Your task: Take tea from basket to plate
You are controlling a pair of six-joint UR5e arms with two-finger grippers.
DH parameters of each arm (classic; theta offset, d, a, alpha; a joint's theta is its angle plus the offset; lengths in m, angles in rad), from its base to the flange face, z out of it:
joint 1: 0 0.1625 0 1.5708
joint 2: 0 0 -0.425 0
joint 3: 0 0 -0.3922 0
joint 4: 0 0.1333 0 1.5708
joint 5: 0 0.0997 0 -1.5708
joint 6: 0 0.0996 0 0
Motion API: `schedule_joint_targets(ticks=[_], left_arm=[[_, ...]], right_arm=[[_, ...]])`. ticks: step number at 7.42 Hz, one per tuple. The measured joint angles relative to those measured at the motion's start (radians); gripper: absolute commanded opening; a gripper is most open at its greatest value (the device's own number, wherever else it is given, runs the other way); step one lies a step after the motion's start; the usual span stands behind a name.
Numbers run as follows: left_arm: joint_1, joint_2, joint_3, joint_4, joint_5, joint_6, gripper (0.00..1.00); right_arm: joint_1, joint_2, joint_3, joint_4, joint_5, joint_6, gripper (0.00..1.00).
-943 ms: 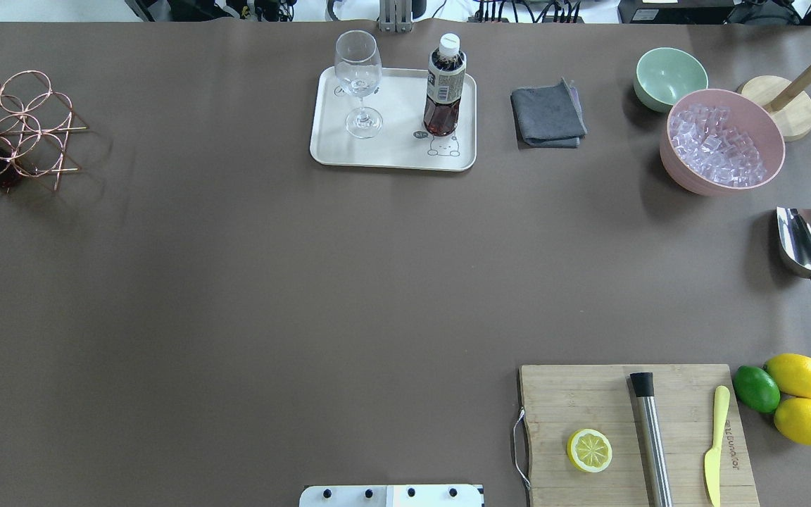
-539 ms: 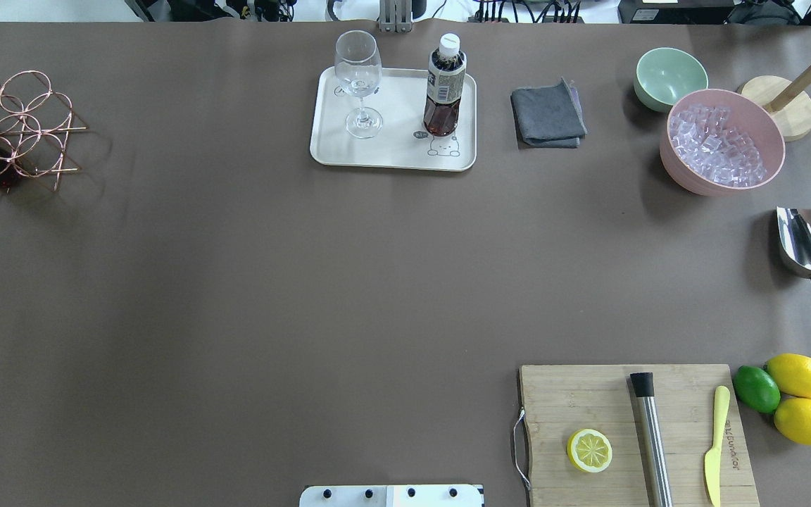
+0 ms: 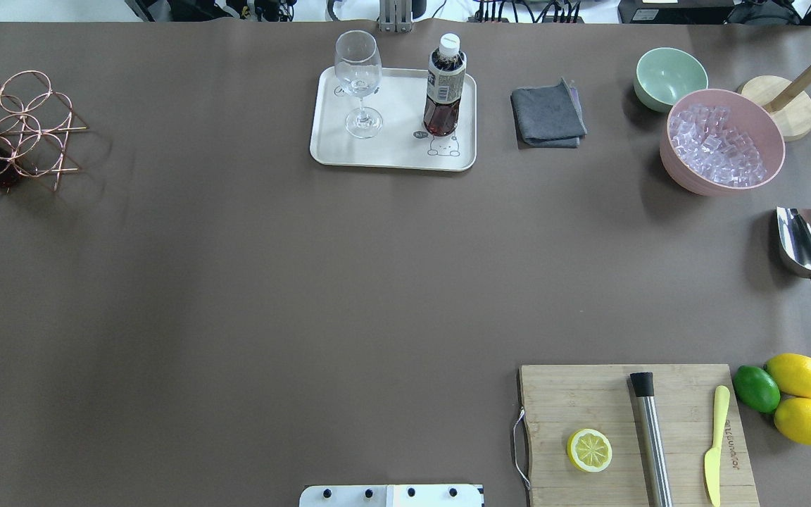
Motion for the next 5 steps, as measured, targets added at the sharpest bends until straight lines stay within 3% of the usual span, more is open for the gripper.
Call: schedule_joint_targets(ticks=[3,5], left_arm=[[0.001,0.135,-0.005,-0.217,0.04,-0.129,0.98],[0.013,0.171,-0.013,-0.285,0.053,-0.232,0.98]], right_arm=[[0.001,0.0,-0.003,0.0,0.001,-0.001,1.0],[0.001,-0.001,-0.005,0.0,0.001,-0.001,1.0]])
